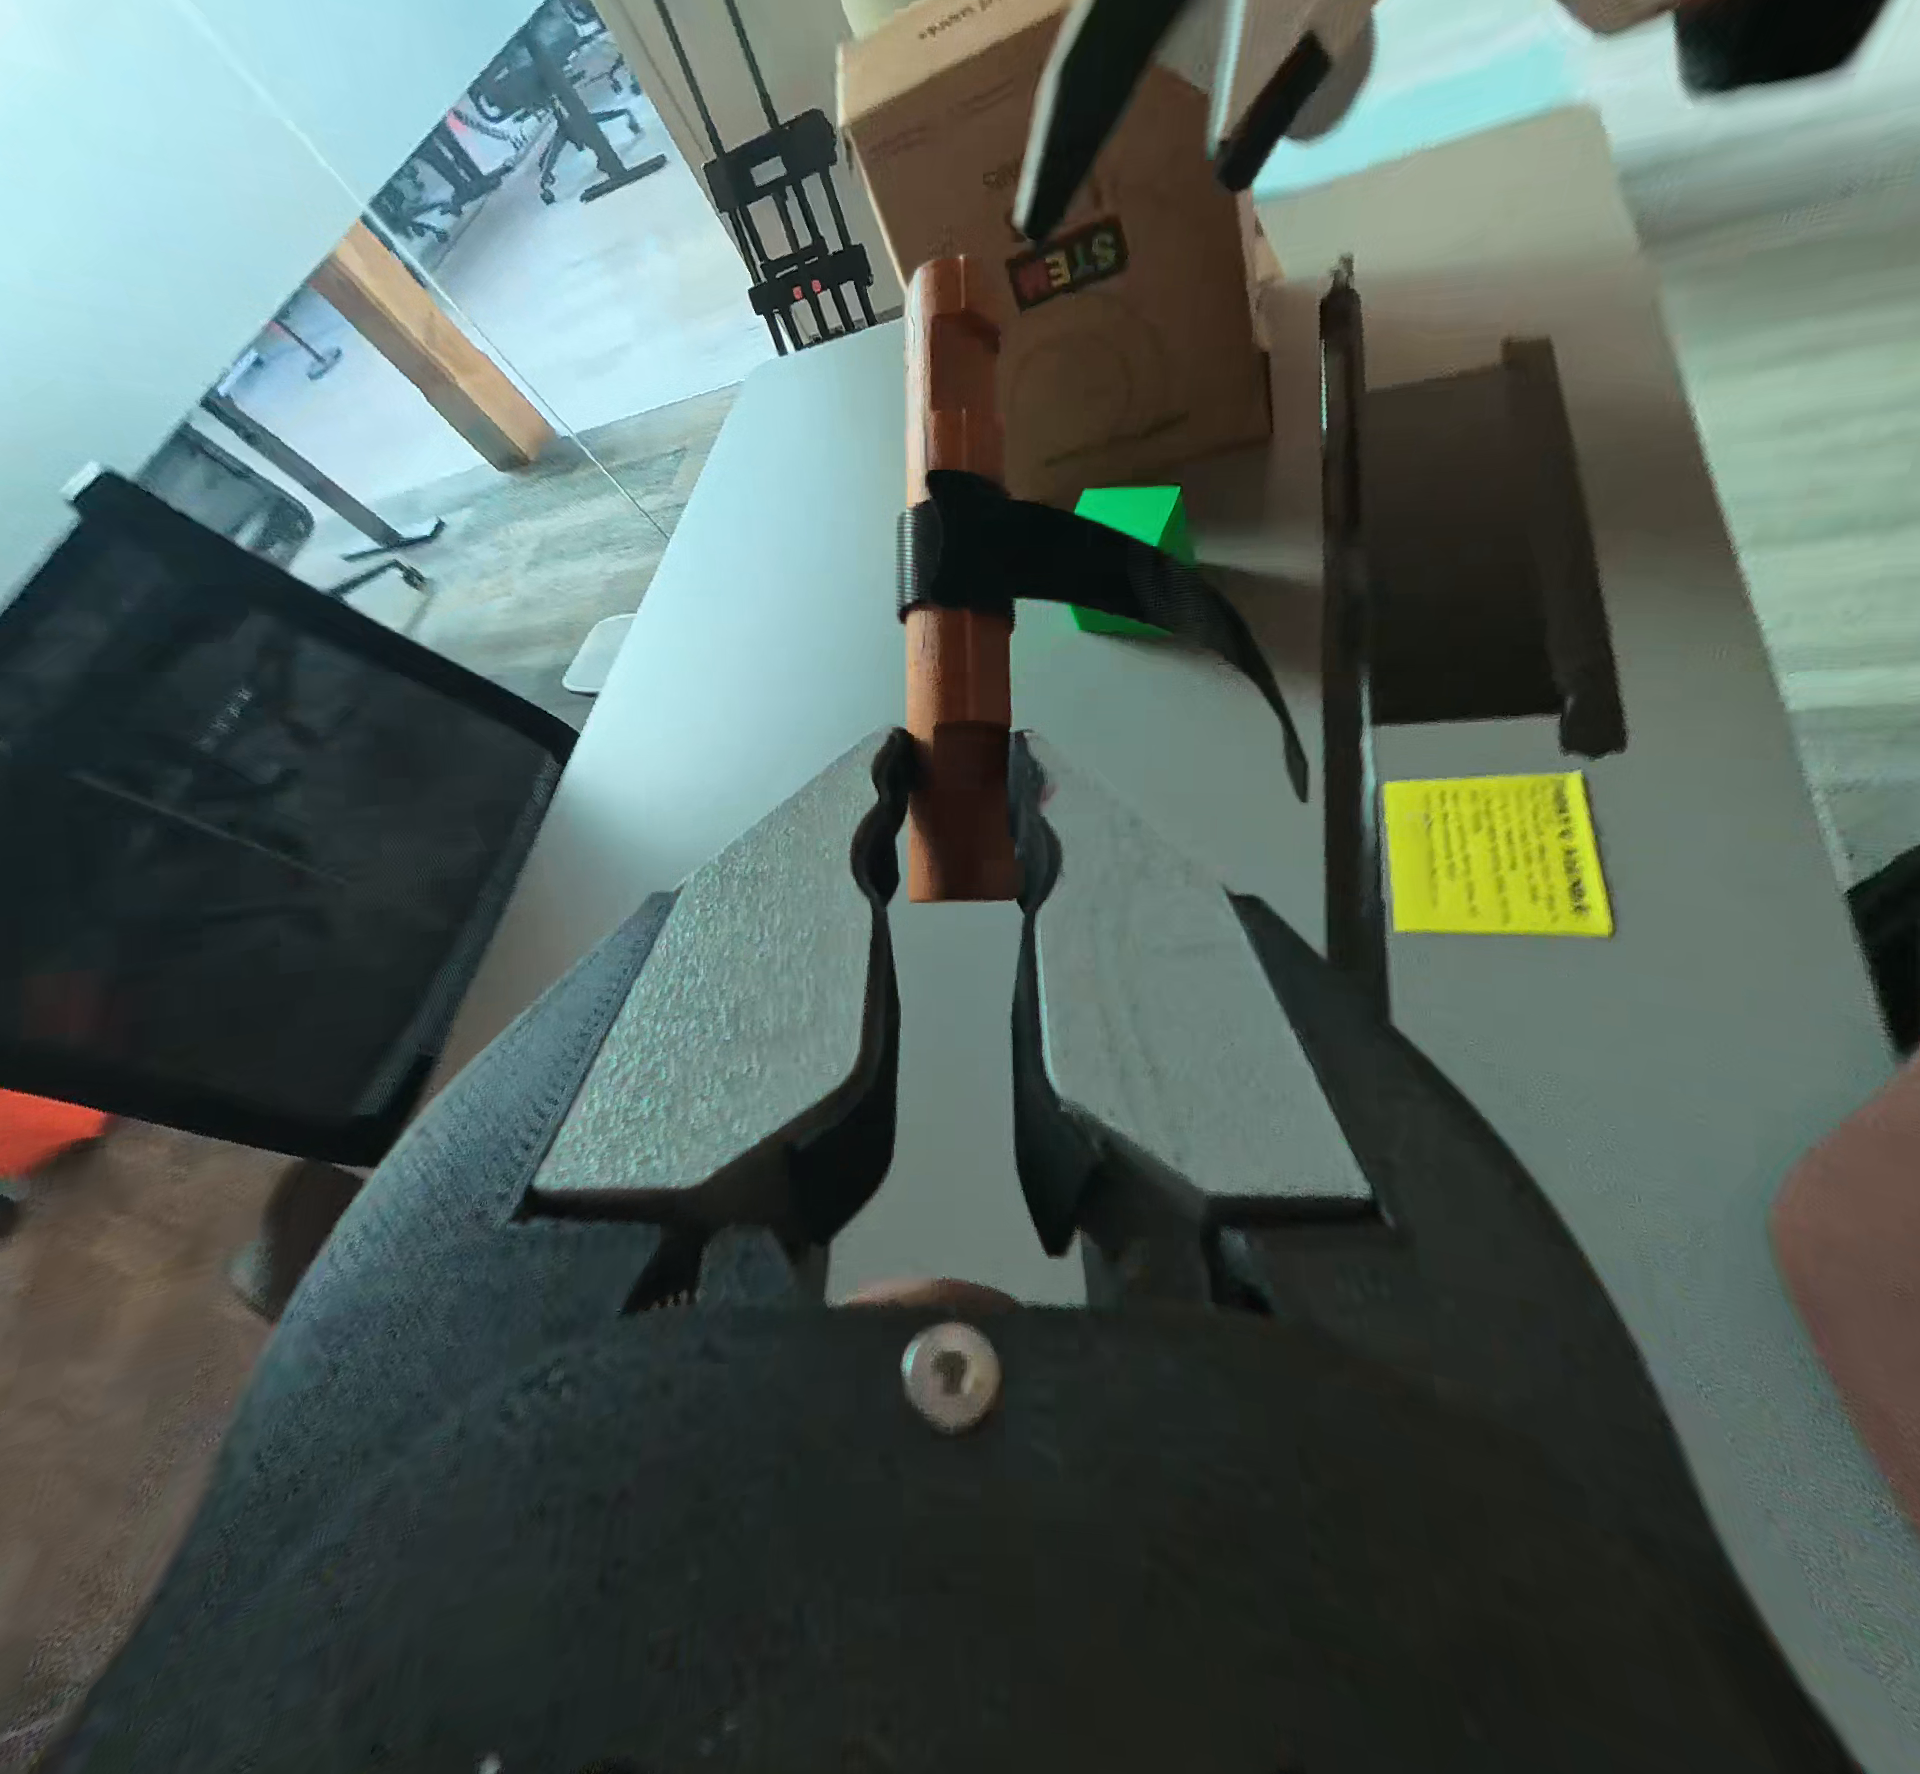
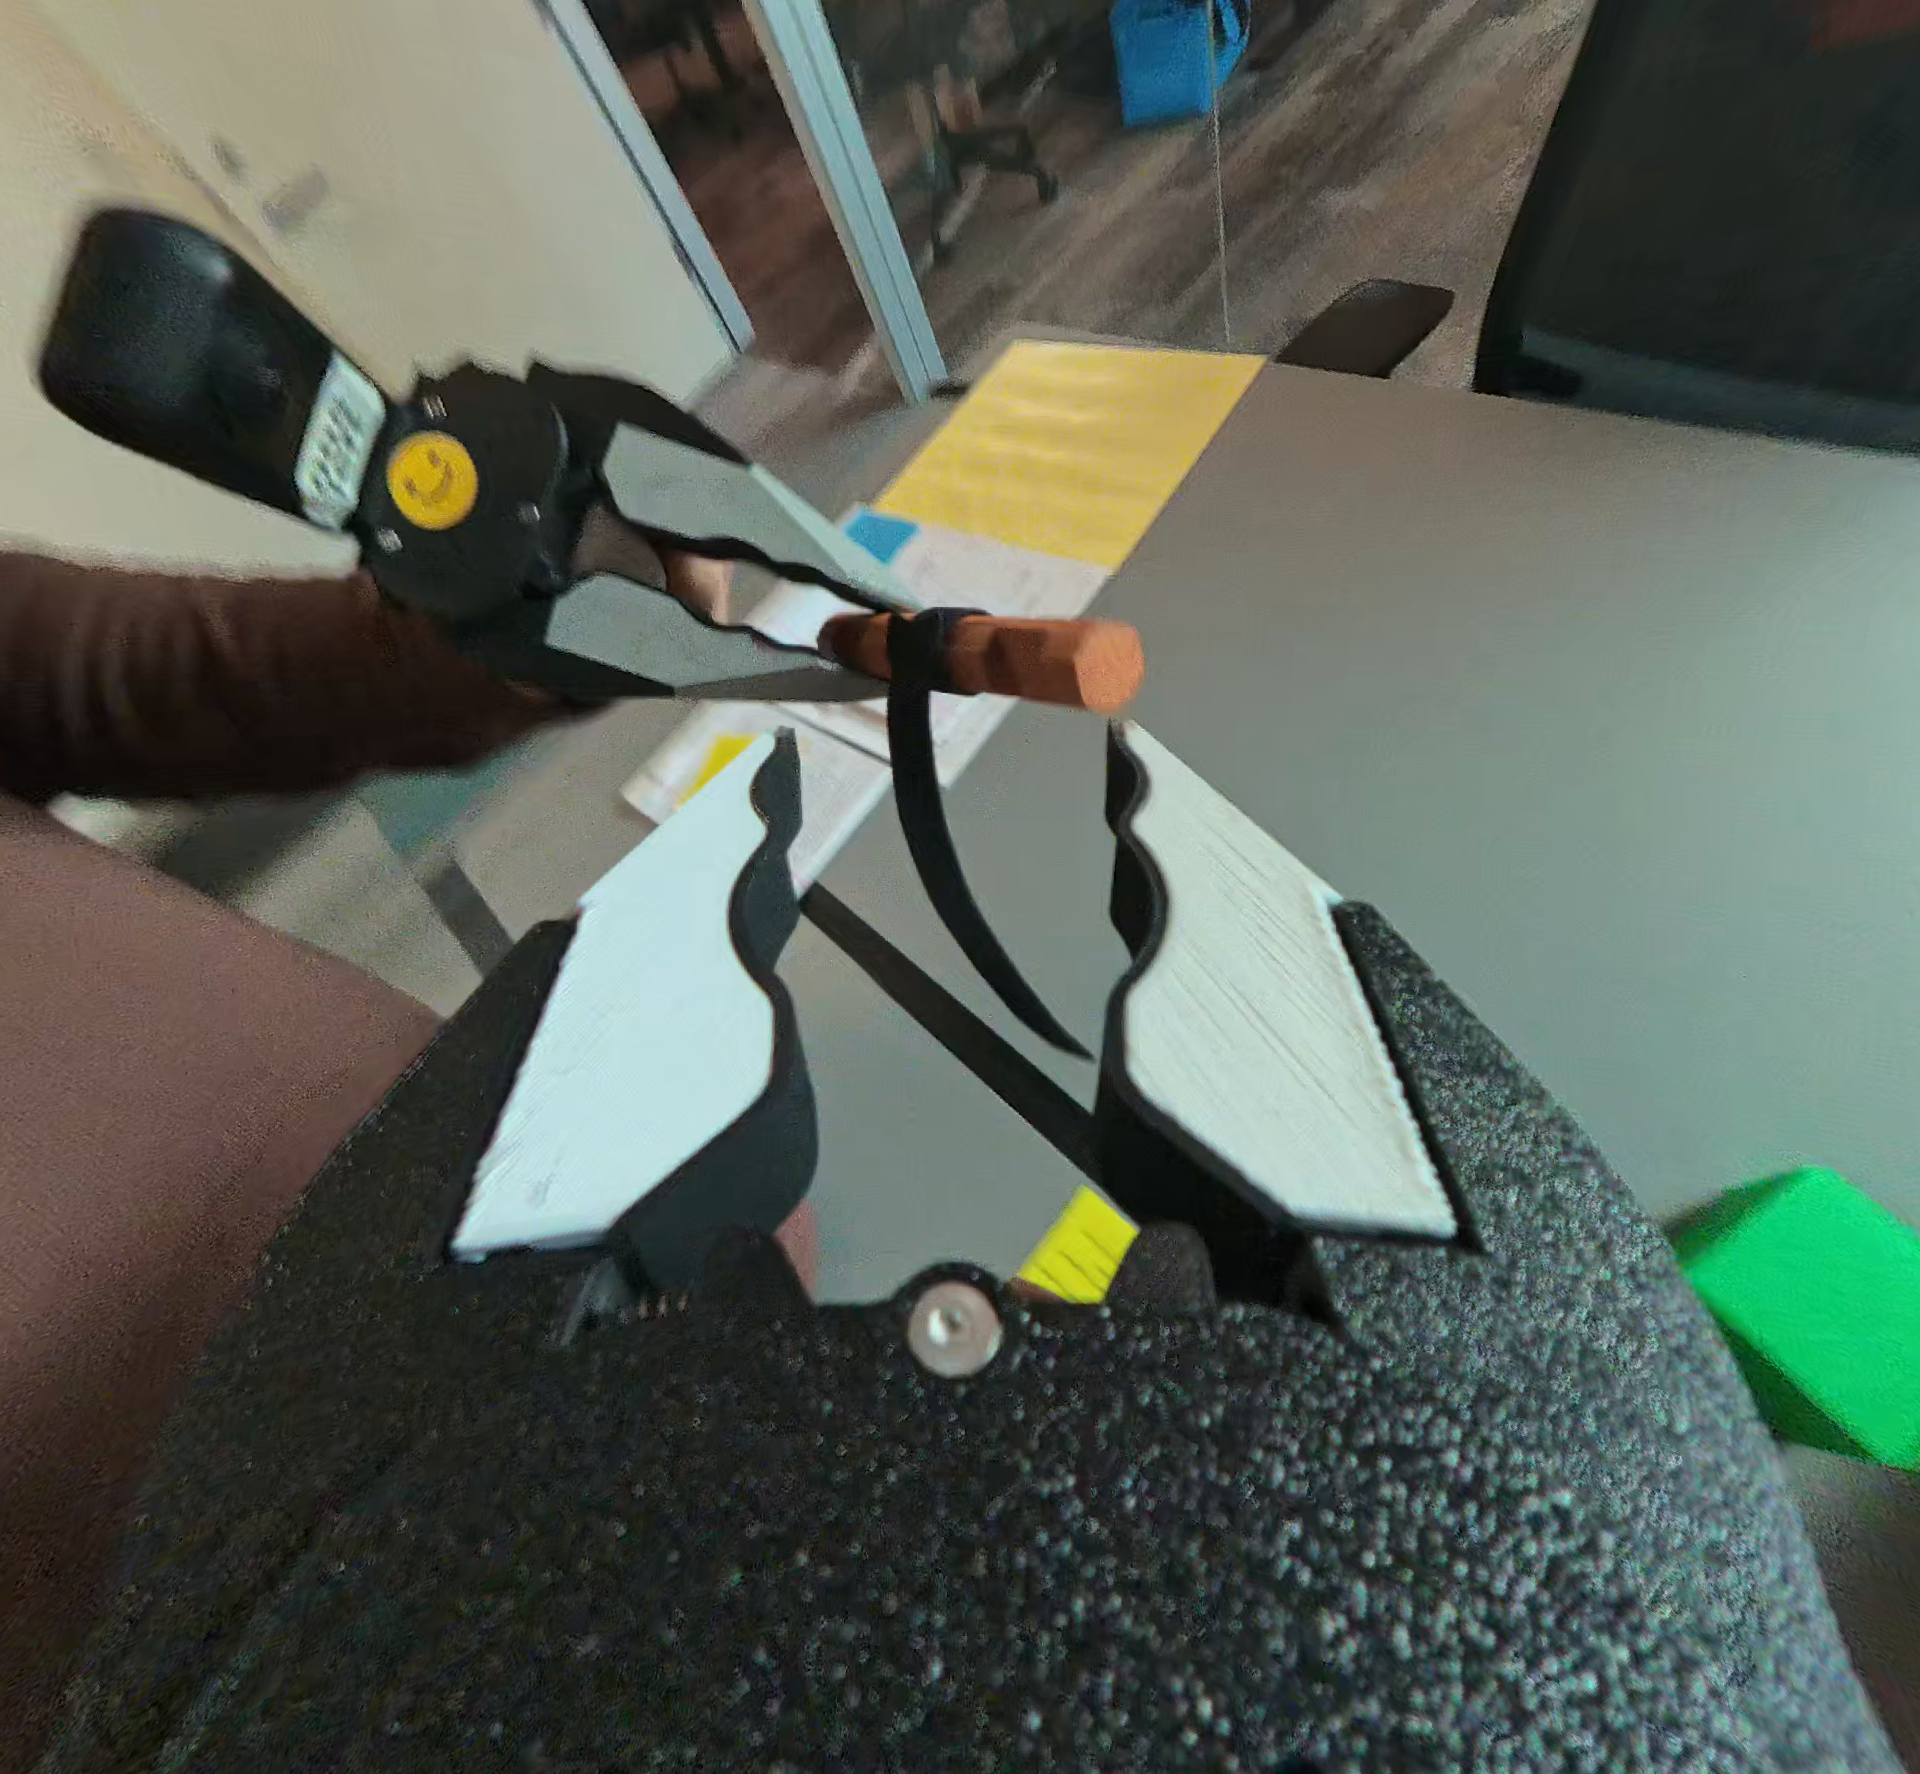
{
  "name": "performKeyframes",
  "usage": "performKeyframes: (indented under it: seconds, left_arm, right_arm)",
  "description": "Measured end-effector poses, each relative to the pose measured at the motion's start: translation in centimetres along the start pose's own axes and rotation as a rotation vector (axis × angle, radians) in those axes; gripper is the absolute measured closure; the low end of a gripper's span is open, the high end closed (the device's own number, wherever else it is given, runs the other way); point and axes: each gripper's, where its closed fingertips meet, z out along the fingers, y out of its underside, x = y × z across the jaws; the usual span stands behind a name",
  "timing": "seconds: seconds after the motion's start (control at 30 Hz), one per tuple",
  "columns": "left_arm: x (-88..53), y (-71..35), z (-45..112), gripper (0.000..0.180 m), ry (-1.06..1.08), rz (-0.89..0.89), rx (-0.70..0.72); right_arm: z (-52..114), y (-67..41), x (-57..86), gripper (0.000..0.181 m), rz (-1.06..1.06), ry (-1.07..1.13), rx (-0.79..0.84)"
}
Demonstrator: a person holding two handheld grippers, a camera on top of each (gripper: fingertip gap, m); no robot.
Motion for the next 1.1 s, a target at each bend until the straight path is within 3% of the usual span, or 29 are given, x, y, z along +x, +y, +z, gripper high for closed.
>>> performKeyframes:
  seconds: [0.1,0.2,0.3,0.43,0.8,0.97,1.1]
  left_arm:
    - [0.7,-0.6,0.0,0.163,-0.004,0.220,-0.038]
    - [1.1,-1.8,-0.1,0.163,-0.016,0.388,-0.049]
    - [1.2,-2.8,-0.2,0.163,-0.035,0.462,-0.043]
    - [1.3,-2.9,-0.4,0.163,-0.064,0.505,-0.055]
    - [-0.3,-3.1,-0.7,0.163,-0.027,0.156,-0.046]
    - [-0.4,-3.3,-0.8,0.164,0.048,-0.104,0.019]
    - [-0.9,-3.8,-1.5,0.164,0.064,-0.157,0.078]
  right_arm:
    - [1.0,0.0,-1.7,0.124,-0.358,0.113,-0.172]
    - [2.1,-0.3,-2.4,0.145,-0.647,0.223,-0.256]
    - [2.8,0.7,-2.6,0.170,-0.765,0.241,-0.327]
    - [2.8,1.0,-2.5,0.170,-0.810,0.268,-0.339]
    - [2.8,1.7,-2.1,0.181,-1.065,0.358,-0.409]
    - [2.5,2.7,-2.3,0.181,-0.970,0.312,-0.413]
    - [1.1,1.4,-3.1,0.172,-0.657,0.214,-0.233]
